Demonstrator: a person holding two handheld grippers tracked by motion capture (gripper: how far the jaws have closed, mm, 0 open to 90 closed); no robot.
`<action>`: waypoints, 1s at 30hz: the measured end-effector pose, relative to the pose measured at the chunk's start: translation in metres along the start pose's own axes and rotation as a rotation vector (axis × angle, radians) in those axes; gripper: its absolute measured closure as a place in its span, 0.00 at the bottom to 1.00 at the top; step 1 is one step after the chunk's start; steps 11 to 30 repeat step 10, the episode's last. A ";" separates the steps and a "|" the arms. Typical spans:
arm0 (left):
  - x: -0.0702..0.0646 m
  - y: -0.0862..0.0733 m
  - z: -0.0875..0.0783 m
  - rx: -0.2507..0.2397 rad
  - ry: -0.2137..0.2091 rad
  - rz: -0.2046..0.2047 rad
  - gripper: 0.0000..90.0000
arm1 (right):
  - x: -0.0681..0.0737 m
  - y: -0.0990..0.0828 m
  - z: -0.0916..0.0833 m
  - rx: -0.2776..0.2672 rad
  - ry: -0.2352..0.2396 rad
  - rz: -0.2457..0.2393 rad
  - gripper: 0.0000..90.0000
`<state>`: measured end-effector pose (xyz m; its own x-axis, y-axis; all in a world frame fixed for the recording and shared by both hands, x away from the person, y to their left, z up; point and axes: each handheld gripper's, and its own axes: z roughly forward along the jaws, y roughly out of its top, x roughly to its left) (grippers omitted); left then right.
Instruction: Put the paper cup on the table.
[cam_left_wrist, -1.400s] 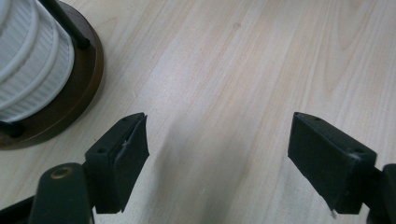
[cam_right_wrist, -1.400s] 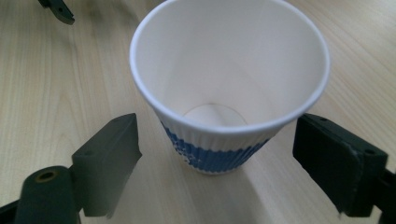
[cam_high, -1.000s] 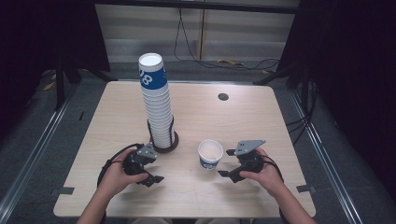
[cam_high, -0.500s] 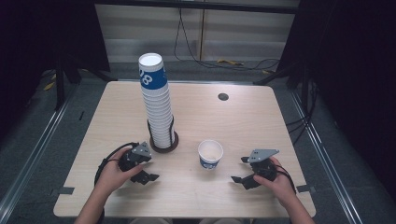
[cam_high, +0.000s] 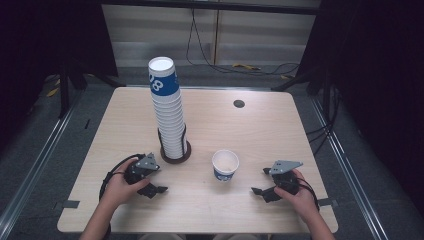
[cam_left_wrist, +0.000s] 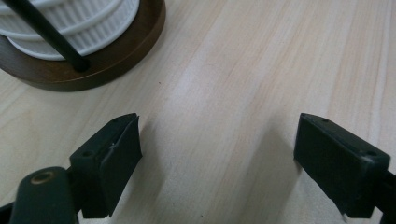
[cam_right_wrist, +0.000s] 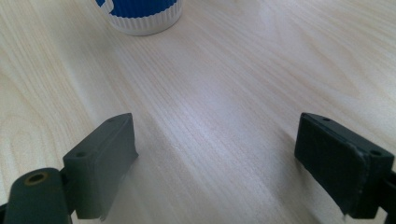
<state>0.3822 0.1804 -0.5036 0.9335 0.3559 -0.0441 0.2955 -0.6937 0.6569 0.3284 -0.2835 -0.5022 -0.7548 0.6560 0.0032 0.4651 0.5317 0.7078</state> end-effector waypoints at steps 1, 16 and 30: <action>0.000 0.000 0.000 0.001 0.003 0.002 0.16 | 0.000 0.000 0.000 0.000 0.000 -0.001 0.13; -0.001 -0.005 0.002 -0.036 -0.009 0.010 0.11 | 0.000 0.000 0.001 0.002 0.000 -0.001 0.12; -0.001 -0.005 0.002 -0.036 -0.009 0.010 0.11 | 0.000 0.000 0.001 0.002 0.000 -0.001 0.12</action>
